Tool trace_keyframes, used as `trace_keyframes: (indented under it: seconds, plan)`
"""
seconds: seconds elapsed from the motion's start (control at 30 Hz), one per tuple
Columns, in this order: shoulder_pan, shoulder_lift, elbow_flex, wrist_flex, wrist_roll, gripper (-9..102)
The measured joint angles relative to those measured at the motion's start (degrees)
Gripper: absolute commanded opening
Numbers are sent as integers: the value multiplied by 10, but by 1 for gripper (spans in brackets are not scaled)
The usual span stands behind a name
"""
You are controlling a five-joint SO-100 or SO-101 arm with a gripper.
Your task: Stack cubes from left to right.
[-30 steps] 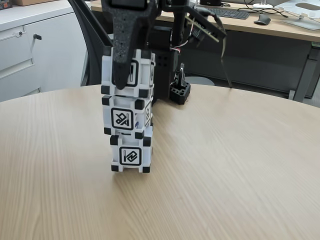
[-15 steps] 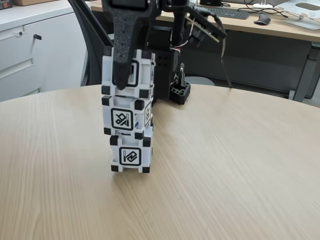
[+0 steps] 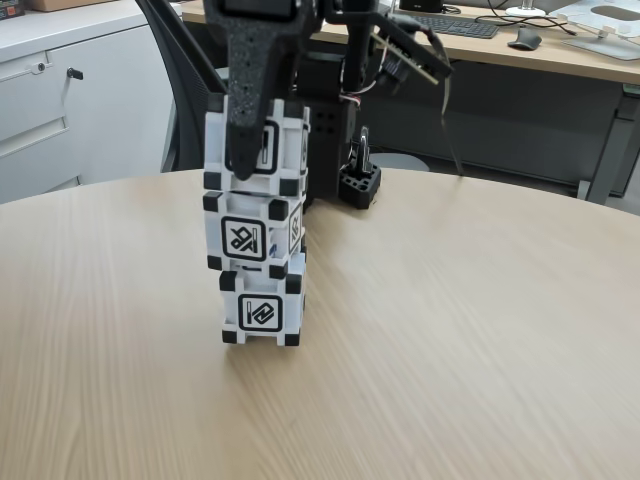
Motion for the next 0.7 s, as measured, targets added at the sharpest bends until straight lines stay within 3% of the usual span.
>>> trace_keyframes:
  seconds: [0.7]
  plan:
    - [-1, 0, 0, 0, -4, 0]
